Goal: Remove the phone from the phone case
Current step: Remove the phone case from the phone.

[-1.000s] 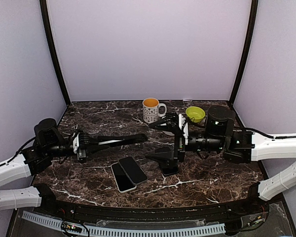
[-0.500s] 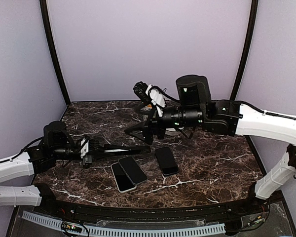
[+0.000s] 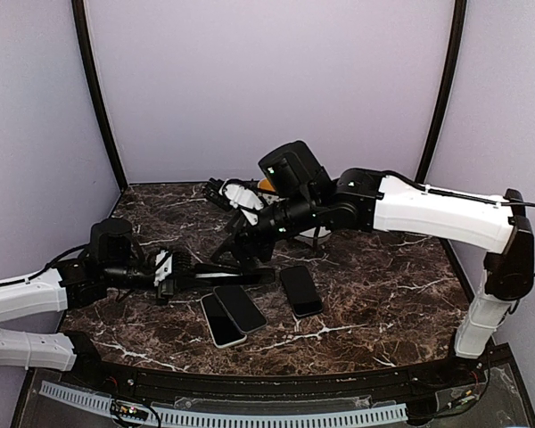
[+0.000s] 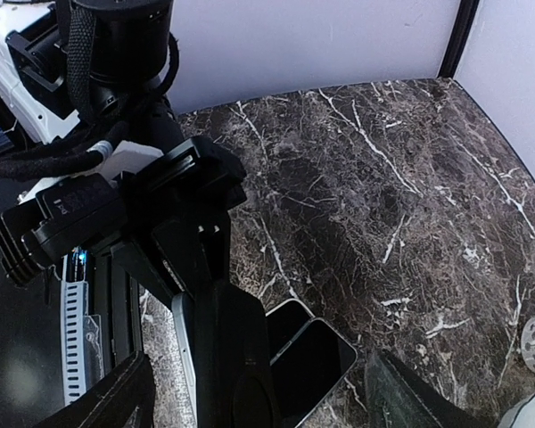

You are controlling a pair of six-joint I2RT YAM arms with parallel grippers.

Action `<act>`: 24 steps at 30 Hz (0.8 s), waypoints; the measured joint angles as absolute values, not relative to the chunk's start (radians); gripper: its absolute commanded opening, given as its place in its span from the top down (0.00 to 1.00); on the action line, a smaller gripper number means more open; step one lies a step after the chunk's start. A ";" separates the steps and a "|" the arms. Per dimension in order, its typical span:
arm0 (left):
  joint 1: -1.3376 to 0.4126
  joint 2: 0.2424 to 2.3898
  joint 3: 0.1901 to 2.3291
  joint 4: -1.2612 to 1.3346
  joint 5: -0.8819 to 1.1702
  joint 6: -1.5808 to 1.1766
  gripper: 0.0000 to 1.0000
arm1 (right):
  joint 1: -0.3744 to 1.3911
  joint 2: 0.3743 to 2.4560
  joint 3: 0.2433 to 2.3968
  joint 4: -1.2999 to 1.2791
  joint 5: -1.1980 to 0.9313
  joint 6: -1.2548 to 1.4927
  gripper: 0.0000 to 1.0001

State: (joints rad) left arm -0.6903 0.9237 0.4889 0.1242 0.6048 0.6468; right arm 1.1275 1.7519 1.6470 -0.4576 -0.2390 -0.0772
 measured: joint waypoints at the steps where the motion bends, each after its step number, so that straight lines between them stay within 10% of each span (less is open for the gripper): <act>1: -0.690 0.924 0.489 0.123 0.604 0.647 1.00 | 1.129 1.761 1.657 -0.471 -0.243 -0.080 0.21; 24: -0.694 0.929 0.490 0.106 0.600 0.647 1.00 | 1.145 1.918 1.760 -0.500 -0.302 -0.154 0.39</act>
State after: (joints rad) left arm -0.6941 0.9295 0.4896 0.1062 0.6003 0.6472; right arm 1.1450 1.9179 1.7596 -0.4999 -0.3023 -0.1539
